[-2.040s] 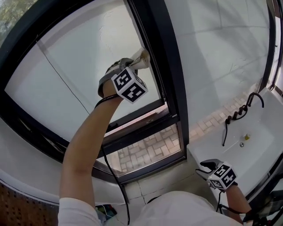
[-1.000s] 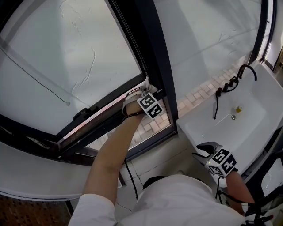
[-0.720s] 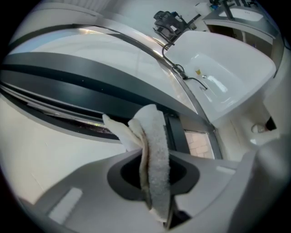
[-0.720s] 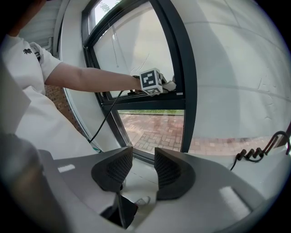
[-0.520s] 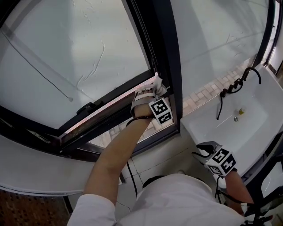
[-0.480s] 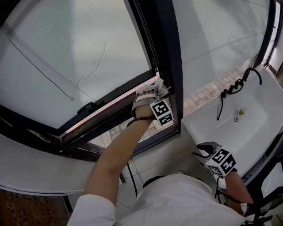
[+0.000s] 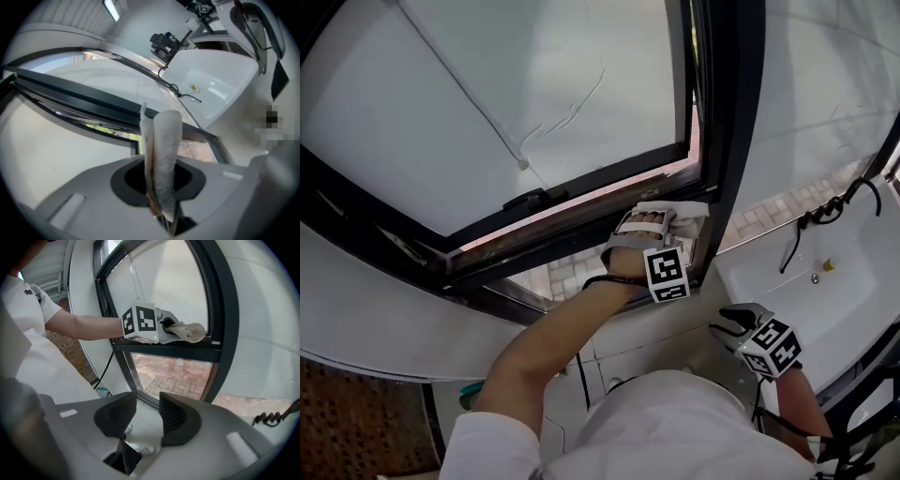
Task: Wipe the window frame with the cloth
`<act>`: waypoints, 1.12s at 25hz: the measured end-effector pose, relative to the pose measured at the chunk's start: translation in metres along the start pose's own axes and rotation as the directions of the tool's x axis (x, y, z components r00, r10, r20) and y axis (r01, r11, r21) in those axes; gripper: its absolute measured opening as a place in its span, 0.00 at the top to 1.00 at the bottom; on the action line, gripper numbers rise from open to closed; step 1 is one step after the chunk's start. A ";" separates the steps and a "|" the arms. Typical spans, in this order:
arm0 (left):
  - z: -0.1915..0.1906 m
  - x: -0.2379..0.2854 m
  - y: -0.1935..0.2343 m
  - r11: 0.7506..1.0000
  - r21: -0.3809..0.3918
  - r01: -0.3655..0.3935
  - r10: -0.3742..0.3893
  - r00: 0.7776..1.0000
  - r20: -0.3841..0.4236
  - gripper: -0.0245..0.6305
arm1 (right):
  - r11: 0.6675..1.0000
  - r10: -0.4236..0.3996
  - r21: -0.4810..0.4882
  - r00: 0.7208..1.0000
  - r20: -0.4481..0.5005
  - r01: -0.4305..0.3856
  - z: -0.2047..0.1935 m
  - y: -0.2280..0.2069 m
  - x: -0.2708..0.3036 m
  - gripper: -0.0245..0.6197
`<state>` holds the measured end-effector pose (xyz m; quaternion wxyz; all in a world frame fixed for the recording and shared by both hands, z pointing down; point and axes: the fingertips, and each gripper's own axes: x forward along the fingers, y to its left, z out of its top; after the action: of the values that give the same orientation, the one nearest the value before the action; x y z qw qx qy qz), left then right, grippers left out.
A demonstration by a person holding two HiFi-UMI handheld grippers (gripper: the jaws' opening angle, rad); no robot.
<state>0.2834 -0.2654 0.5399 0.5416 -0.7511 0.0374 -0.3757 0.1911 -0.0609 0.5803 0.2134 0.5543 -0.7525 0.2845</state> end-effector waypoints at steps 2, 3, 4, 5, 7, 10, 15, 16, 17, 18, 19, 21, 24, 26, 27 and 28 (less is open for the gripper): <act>-0.026 -0.018 0.002 1.000 -0.021 -0.010 0.010 1.000 -0.009 0.83 | 0.999 0.024 -0.028 1.000 -0.006 -0.024 0.012 0.010 0.013 0.73; -0.042 -0.027 0.002 1.000 -0.025 -0.017 0.016 1.000 -0.021 0.83 | 0.998 0.038 -0.043 0.999 -0.010 -0.038 0.018 0.016 0.020 0.73; -0.061 -0.037 0.001 0.999 -0.027 -0.024 0.023 0.999 -0.036 0.83 | 0.997 0.051 -0.057 0.999 -0.014 -0.052 0.024 0.024 0.028 0.73; -0.081 -0.046 0.000 0.999 -0.029 -0.031 0.029 0.998 -0.055 0.83 | 0.995 0.064 -0.071 0.998 -0.019 -0.065 0.029 0.031 0.035 0.73; -0.125 -0.064 -0.002 0.998 -0.039 -0.044 0.040 0.994 -0.100 0.83 | 0.991 0.089 -0.096 0.996 -0.031 -0.092 0.039 0.047 0.050 0.73; -0.191 -0.091 -0.004 0.996 -0.062 -0.067 0.055 0.984 -0.172 0.83 | 0.984 0.120 -0.128 0.991 -0.052 -0.126 0.053 0.069 0.070 0.73; -0.301 -0.138 -0.001 0.987 -0.096 -0.127 0.094 0.950 -0.298 0.83 | 0.971 0.158 -0.169 0.984 -0.079 -0.169 0.073 0.103 0.100 0.73; -0.324 -0.147 -0.001 0.985 -0.102 -0.139 0.099 0.940 -0.325 0.83 | 0.968 0.166 -0.175 0.982 -0.085 -0.179 0.075 0.110 0.107 0.73; -0.345 -0.156 -0.001 0.983 -0.108 -0.149 0.103 0.930 -0.352 0.83 | 0.966 0.173 -0.180 0.981 -0.092 -0.188 0.077 0.118 0.113 0.73; -0.367 -0.164 -0.003 0.981 -0.115 -0.159 0.105 0.921 -0.375 0.83 | 0.963 0.181 -0.185 0.979 -0.098 -0.196 0.079 0.126 0.118 0.73; -0.387 -0.172 -0.004 0.978 -0.125 -0.167 0.106 0.913 -0.394 0.83 | 0.960 0.187 -0.189 0.977 -0.103 -0.204 0.081 0.133 0.124 0.73; -0.424 -0.187 -0.006 0.970 -0.161 -0.183 0.101 0.903 -0.418 0.83 | 0.956 0.198 -0.199 0.974 -0.109 -0.217 0.087 0.147 0.135 0.73; -0.471 -0.204 -0.012 0.957 -0.216 -0.195 0.078 0.887 -0.455 0.83 | 0.950 0.208 -0.212 0.972 -0.114 -0.228 0.095 0.166 0.149 0.73; -0.495 -0.212 -0.019 0.952 -0.236 -0.196 0.062 0.876 -0.479 0.83 | 0.949 0.211 -0.215 0.971 -0.116 -0.232 0.099 0.177 0.157 0.73; -0.504 -0.213 -0.023 0.949 -0.248 -0.195 0.053 0.874 -0.483 0.83 | 0.948 0.211 -0.215 0.970 -0.118 -0.232 0.100 0.183 0.160 0.73; -0.511 -0.213 -0.028 0.946 -0.260 -0.192 0.044 0.874 -0.483 0.83 | 0.948 0.210 -0.215 0.970 -0.120 -0.232 0.100 0.188 0.162 0.73</act>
<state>-0.1881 -0.5567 0.5188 0.4179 -0.7068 0.2706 -0.5026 -0.0367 -0.2008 0.5726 0.2780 0.4238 -0.8265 0.2448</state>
